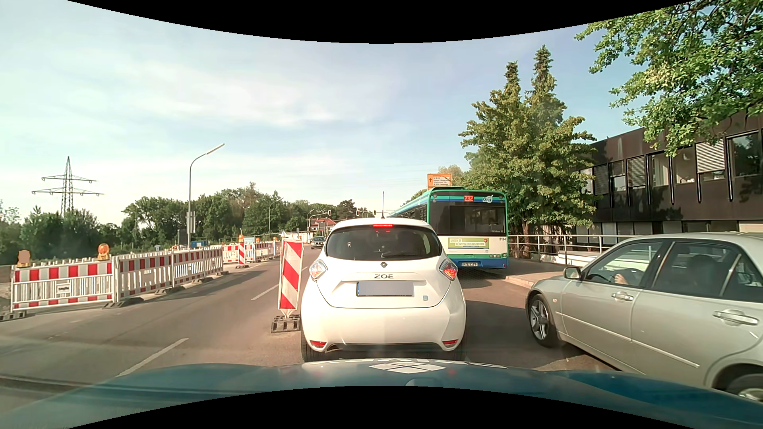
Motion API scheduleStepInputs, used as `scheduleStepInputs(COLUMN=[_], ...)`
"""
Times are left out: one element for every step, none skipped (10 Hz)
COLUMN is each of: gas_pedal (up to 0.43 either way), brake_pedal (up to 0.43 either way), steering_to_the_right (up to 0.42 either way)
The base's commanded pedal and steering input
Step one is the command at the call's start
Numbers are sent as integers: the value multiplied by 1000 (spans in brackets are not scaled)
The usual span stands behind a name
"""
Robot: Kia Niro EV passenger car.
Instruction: Follow the waypoints while adhering to traffic rules and regulations
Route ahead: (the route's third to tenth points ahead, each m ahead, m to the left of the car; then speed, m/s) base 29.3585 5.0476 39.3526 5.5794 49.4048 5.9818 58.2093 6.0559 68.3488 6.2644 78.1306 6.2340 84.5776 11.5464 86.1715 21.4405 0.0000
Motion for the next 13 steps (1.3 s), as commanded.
scheduleStepInputs(gas_pedal=[0, 0, 0, 0, 0, 0, 0, 0, 0, 0, 0, 0, 0], brake_pedal=[274, 274, 274, 274, 274, 274, 274, 274, 274, 274, 274, 274, 274], steering_to_the_right=[-15, -15, -14, -14, -15, -14, -15, -14, -15, -15, -15, -15, -15])
